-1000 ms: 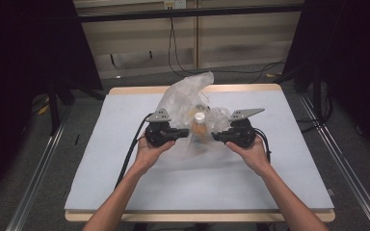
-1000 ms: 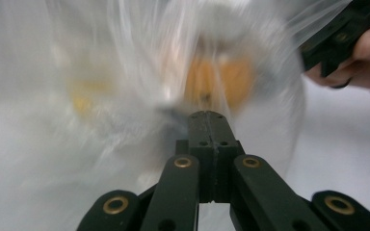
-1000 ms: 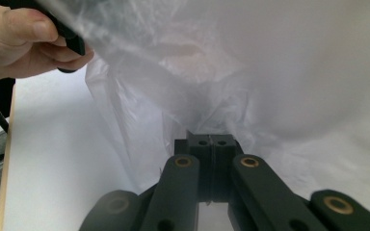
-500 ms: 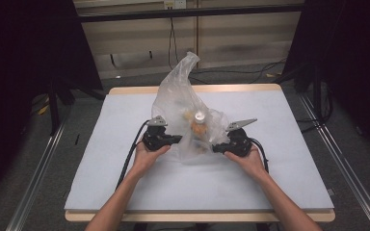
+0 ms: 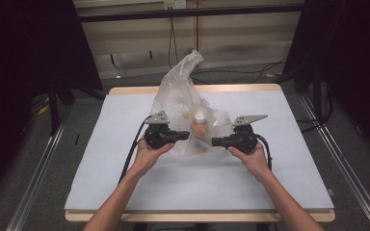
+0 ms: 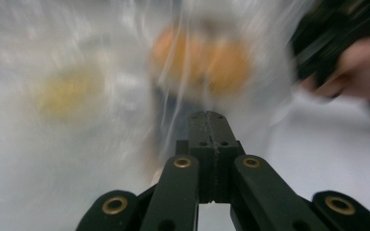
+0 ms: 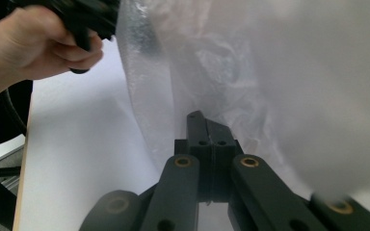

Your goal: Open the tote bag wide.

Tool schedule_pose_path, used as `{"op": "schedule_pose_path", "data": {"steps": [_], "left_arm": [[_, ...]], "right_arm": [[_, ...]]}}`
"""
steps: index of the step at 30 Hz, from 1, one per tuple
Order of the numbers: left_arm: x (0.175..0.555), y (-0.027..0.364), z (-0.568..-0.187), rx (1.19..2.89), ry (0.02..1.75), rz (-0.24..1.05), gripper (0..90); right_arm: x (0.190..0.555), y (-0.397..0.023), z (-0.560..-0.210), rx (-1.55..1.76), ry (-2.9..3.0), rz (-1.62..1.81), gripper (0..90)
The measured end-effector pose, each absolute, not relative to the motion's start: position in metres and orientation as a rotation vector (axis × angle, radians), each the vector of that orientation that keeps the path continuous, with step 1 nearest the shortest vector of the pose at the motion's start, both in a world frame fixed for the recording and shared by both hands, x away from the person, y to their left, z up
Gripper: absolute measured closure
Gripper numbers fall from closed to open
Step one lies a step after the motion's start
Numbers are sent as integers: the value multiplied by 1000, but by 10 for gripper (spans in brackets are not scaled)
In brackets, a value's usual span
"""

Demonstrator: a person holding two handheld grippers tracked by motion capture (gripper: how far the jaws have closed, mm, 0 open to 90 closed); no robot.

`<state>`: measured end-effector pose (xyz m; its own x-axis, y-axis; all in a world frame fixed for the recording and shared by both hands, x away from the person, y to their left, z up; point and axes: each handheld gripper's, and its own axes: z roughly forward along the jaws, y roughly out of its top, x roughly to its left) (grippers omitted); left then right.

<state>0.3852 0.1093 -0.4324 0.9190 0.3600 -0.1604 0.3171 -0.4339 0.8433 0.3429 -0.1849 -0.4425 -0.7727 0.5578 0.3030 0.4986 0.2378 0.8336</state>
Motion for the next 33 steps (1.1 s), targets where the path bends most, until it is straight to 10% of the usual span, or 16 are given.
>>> {"op": "schedule_pose_path", "data": {"steps": [19, 33], "left_arm": [[409, 134, -484, 2229, 690, 50, 900], [380, 135, -425, 2012, 531, 63, 900]], "right_arm": [[353, -176, -491, 1134, 2591, 1303, 900], [312, -205, -442, 1039, 2436, 1494, 900]]}}
